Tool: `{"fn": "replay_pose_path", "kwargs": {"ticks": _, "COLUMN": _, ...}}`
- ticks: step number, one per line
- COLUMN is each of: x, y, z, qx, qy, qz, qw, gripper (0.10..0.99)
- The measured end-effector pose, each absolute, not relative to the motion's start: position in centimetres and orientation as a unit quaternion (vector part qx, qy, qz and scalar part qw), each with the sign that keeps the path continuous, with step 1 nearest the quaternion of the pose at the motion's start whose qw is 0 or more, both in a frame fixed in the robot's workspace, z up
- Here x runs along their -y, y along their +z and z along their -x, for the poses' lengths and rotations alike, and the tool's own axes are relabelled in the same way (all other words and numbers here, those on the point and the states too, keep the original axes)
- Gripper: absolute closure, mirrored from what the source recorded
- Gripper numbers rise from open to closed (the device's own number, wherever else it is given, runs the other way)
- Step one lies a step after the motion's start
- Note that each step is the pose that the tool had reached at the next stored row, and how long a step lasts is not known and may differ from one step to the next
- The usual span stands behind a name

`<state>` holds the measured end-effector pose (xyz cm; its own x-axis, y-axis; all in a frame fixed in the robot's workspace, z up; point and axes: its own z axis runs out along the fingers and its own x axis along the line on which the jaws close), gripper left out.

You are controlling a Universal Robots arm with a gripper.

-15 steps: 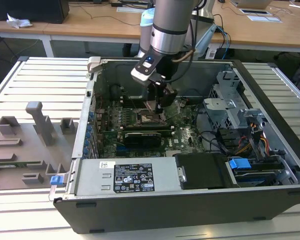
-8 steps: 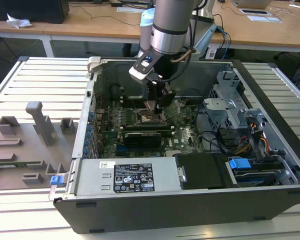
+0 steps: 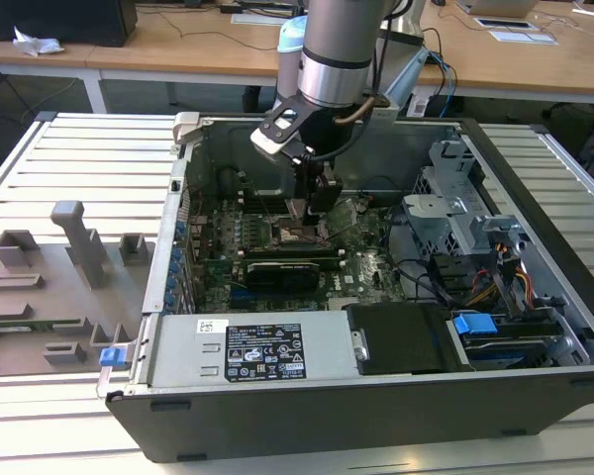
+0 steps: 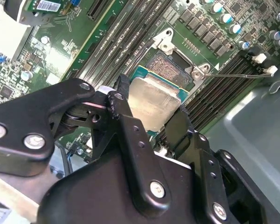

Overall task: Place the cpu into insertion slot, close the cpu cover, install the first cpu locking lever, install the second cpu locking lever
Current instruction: 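Place the cpu into insertion slot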

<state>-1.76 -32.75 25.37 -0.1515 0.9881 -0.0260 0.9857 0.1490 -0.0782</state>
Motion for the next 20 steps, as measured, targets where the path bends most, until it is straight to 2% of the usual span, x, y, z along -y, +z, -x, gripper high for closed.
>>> {"fn": "replay_pose_path", "kwargs": {"ticks": 20, "x": 32.75, "y": 25.37, "z": 1.76, "qx": 0.717, "qy": 0.041, "qz": 0.696, "qw": 0.015, "gripper": 0.541}}
